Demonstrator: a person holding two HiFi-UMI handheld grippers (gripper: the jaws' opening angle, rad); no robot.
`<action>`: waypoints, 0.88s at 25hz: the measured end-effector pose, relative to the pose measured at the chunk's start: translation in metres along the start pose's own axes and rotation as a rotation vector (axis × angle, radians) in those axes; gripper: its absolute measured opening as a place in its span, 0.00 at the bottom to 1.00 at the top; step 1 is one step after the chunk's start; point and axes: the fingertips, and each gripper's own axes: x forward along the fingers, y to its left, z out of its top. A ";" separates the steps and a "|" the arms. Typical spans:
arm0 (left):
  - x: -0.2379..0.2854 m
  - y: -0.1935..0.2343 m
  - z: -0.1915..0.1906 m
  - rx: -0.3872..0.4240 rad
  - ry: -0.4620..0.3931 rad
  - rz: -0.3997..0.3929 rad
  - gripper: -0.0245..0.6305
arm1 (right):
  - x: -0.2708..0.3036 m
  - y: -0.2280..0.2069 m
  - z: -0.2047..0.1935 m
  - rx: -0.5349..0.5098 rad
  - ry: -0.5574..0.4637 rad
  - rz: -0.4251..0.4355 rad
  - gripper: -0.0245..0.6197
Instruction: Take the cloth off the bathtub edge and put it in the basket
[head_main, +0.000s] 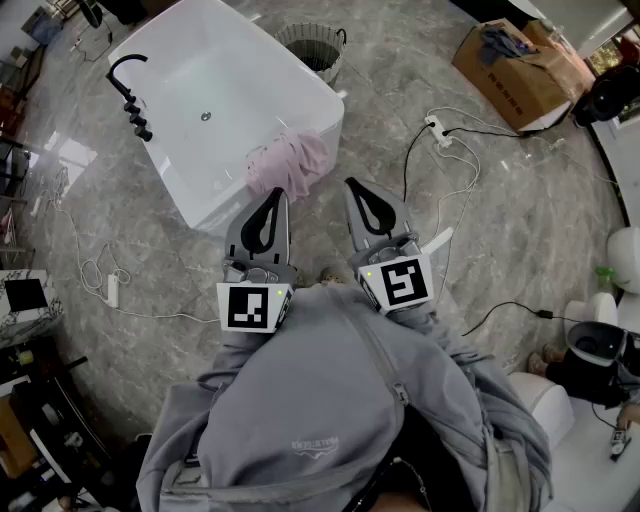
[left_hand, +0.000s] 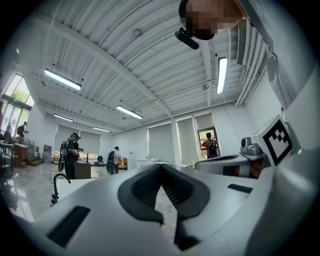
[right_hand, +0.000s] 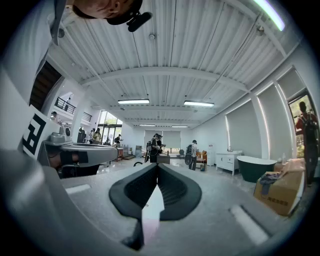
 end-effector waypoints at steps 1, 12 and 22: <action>-0.001 0.000 -0.001 -0.001 0.001 -0.001 0.04 | -0.001 0.000 0.000 0.004 -0.002 -0.004 0.05; 0.000 0.003 0.000 -0.007 -0.003 0.000 0.04 | -0.001 0.001 0.003 -0.003 -0.010 -0.016 0.05; -0.006 0.025 -0.013 0.007 0.007 0.087 0.04 | 0.000 -0.003 -0.014 -0.011 0.022 0.012 0.05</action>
